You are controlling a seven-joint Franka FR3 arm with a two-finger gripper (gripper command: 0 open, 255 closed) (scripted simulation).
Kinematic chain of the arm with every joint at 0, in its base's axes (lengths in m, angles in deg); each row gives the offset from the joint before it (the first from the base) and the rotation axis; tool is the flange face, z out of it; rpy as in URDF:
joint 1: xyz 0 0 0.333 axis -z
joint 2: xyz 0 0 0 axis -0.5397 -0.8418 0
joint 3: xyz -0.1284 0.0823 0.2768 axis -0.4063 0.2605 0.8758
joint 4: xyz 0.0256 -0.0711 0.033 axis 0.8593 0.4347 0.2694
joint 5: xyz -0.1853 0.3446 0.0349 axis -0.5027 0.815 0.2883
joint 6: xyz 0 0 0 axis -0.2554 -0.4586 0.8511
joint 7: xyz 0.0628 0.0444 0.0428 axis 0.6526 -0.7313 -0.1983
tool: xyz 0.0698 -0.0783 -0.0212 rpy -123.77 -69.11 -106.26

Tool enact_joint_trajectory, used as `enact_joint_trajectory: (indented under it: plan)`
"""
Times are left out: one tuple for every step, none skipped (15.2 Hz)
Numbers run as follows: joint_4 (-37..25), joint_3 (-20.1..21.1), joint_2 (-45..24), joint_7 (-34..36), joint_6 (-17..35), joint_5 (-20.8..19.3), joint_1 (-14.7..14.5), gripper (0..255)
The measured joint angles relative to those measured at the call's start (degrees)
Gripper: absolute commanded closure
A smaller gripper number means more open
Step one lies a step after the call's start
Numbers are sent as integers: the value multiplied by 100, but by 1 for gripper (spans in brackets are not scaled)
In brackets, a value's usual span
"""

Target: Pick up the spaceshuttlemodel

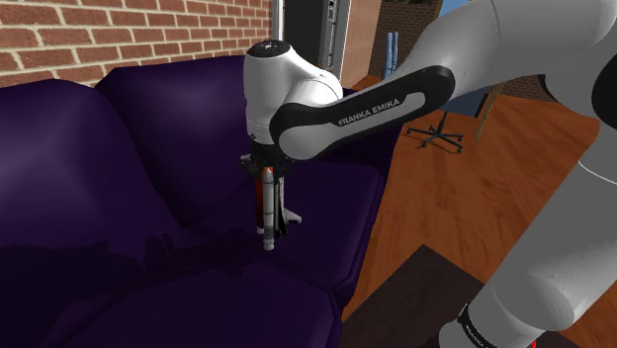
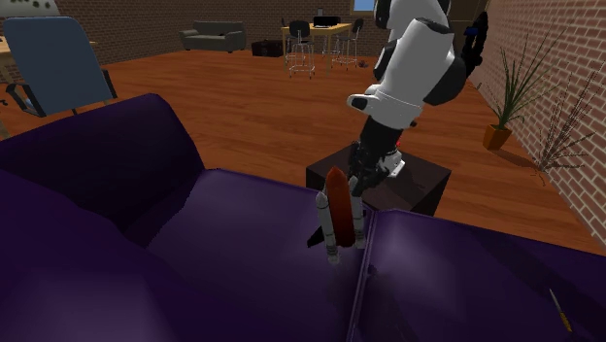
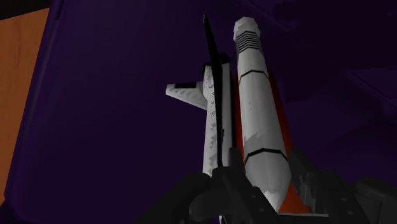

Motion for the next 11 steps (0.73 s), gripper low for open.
enact_joint_trajectory:
  plan:
    - [-40,0,33,-36,-62,36,1,255]
    - [-53,0,77,-66,-107,73,1,255]
    - [-119,-1,99,-105,-185,106,2,255]
    - [-179,-4,120,-146,-254,134,5,255]
    - [-223,-5,160,-182,-328,173,4,255]
    - [-263,-8,183,-214,-380,198,6,255]
    - [-337,-6,197,-241,-463,221,4,255]
    - [-378,-14,230,-286,-523,254,10,255]
    - [-451,-8,236,-300,-601,269,4,255]
    - [-508,-11,255,-333,-670,293,5,255]
    - [-546,-8,254,-338,-707,297,2,255]
